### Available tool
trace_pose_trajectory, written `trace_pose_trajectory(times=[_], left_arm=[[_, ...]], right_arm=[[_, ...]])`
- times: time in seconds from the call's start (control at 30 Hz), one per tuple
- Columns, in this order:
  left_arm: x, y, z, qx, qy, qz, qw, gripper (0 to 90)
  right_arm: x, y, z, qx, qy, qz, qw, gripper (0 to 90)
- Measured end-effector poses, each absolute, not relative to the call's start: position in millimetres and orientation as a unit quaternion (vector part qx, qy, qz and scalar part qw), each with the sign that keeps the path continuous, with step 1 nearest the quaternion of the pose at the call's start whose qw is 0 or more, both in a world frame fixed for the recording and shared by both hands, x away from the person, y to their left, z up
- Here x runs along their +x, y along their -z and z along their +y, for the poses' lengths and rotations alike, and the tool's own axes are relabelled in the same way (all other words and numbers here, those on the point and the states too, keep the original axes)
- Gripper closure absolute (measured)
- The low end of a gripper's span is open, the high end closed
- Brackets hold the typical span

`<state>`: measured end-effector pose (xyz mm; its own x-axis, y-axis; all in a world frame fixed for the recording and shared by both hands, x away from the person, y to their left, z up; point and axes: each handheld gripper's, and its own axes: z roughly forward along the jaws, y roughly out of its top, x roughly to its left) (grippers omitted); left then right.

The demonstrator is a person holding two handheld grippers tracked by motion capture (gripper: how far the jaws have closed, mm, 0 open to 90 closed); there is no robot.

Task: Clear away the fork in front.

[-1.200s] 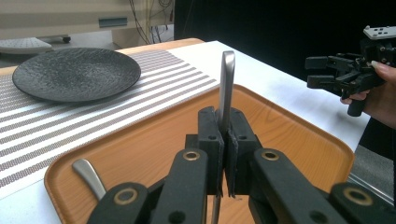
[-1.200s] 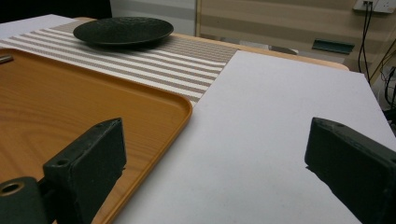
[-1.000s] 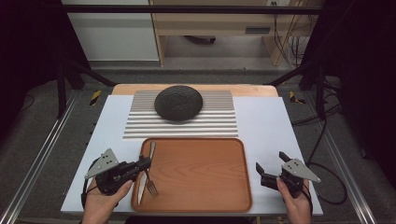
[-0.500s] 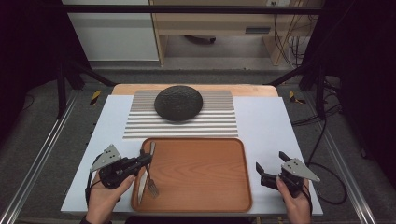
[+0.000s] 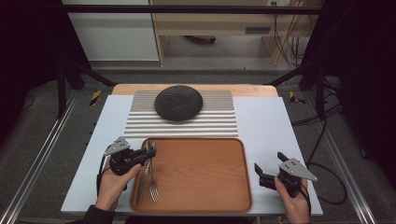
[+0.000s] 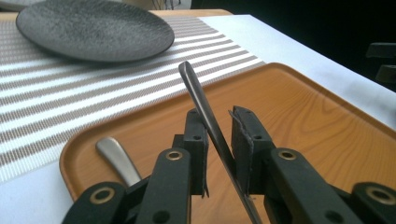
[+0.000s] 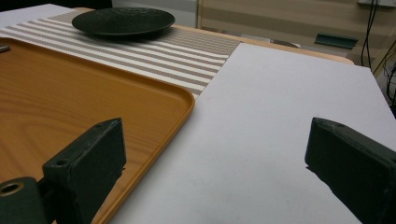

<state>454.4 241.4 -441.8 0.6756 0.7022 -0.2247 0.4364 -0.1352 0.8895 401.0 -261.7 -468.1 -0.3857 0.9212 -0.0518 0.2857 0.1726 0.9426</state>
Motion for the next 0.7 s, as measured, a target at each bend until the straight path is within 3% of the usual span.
trace_pose_trajectory(times=[0.53,0.6,0.7], left_arm=[[457.9,450.4,236.4,0.744,-0.133,0.395,0.522,72.5],[458.4,450.9,236.7,0.742,-0.142,0.402,0.518,68.5],[458.5,450.1,241.2,0.724,-0.171,0.419,0.52,52.3]], right_arm=[[401.3,468.8,-260.8,0.434,-0.47,0.692,0.335,5.8],[401.2,468.7,-260.8,0.434,-0.47,0.692,0.335,5.8],[401.2,468.8,-260.2,0.434,-0.471,0.692,0.333,5.8]])
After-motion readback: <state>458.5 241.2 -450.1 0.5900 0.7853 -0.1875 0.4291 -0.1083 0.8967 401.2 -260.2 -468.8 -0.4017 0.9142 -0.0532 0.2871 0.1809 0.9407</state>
